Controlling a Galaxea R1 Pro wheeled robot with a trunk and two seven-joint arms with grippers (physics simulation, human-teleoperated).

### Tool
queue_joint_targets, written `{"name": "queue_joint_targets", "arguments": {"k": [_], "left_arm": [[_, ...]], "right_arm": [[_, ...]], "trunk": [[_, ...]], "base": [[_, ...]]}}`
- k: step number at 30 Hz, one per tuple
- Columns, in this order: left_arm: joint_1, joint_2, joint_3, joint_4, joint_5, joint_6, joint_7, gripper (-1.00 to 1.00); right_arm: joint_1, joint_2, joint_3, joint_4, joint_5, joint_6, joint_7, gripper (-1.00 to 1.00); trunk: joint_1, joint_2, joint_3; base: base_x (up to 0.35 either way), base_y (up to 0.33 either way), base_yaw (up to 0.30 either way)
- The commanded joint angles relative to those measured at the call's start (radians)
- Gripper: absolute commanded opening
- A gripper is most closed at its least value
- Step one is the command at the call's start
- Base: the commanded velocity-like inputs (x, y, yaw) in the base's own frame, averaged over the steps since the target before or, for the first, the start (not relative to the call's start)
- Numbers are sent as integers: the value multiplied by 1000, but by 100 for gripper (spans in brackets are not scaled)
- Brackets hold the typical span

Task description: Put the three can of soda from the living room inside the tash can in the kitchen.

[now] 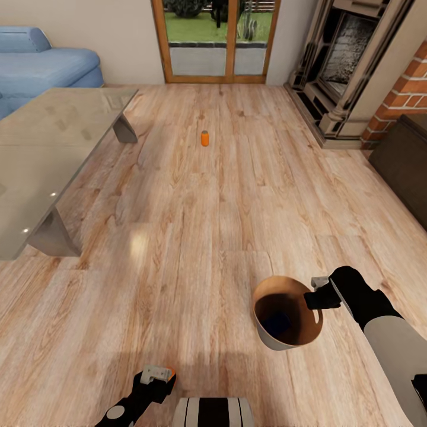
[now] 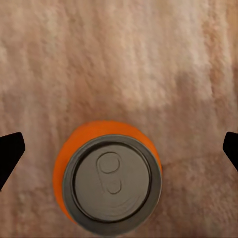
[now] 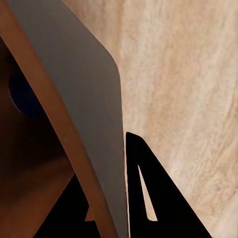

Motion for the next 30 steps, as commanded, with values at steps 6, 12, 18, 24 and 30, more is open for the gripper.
{"name": "queue_joint_targets", "arguments": {"k": [6,12,18,24,30], "left_arm": [[0,1,0,0,0,1,-5,100],[0,1,1,-8,2,3,-8,100],[0,1,2,-11,3,5,-8,100],[0,1,3,-10,3,7,-9,100],[0,1,1,-11,3,6,-8,100]], "right_arm": [[0,1,0,0,-20,5,6,-100],[0,1,1,0,-20,5,6,-100],[0,2,2,0,-19,5,6,-100],[0,2,2,0,-19,5,6,-100],[0,2,2,0,-19,5,6,-100]], "trunk": [[11,-21,-15],[11,-21,-21],[19,-35,-28],[34,-63,-41],[34,-63,-47]], "base": [[0,0,0],[0,0,0],[0,0,0],[0,0,0],[0,0,0]]}}
